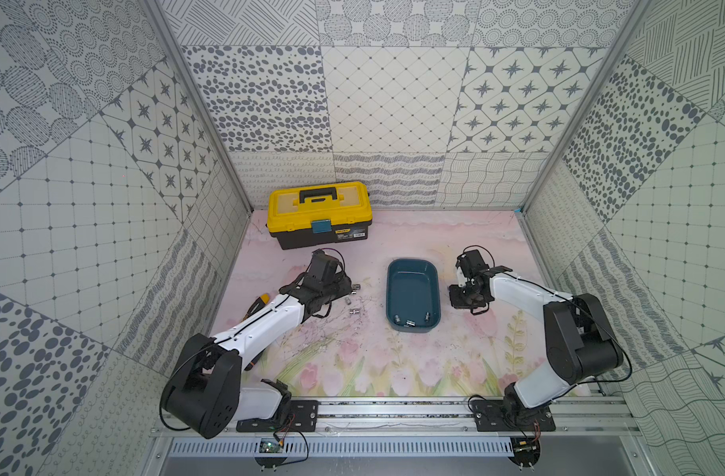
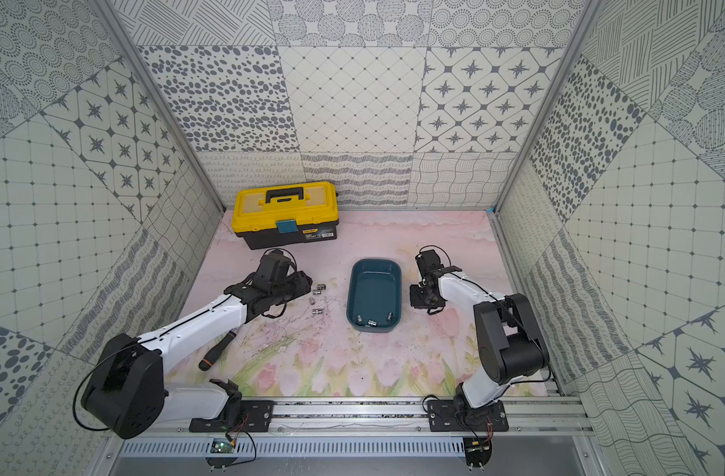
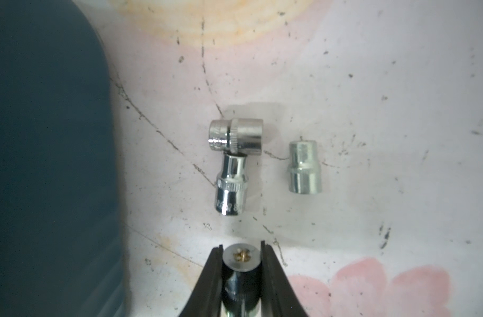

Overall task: Take out the socket from the storage box
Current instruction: Place the socket head at the center of the board.

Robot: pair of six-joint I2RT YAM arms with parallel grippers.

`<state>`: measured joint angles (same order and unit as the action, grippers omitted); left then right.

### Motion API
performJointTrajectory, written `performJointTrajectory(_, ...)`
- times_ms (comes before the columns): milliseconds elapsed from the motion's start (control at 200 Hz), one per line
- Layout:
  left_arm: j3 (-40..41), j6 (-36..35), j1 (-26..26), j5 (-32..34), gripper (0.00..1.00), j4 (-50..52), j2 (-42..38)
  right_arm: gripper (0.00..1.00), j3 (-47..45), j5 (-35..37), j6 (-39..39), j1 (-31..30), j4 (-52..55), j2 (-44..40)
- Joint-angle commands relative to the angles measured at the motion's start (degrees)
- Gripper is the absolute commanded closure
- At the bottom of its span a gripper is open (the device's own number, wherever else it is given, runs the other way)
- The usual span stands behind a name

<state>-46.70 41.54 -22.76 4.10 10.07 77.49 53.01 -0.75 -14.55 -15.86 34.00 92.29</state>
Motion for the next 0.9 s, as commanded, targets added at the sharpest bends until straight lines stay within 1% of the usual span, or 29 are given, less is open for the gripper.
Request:
performJointTrajectory(0, -0.3, -0.7, 0.3, -0.9, 0.44, -0.2, 0.2, 0.8, 0.9, 0.9, 0.1, 0.4, -1.8, 1.3)
performJointTrajectory(295, -0.2, -0.6, 0.3, -0.8, 0.44, -0.2, 0.1, 0.72, 1.1, 0.9, 0.4, 1.0, -3.0, 2.9)
performJointTrajectory(460, -0.2, -0.6, 0.3, -1.0, 0.44, -0.3, 0.2, 0.63, 0.9, 1.1, 0.4, 1.3, -3.2, 2.7)
performJointTrajectory(580, -0.4, -0.5, 0.3, -1.3, 0.44, -0.2, 0.1, 0.6, 0.5, 1.0, 0.3, 1.4, -3.2, 1.8)
performJointTrajectory(896, -0.5, -0.8, 0.3, -1.5, 0.43, 0.0, -0.5, 0.57, 0.3, 0.2, 0.3, 1.9, -2.4, -0.4)
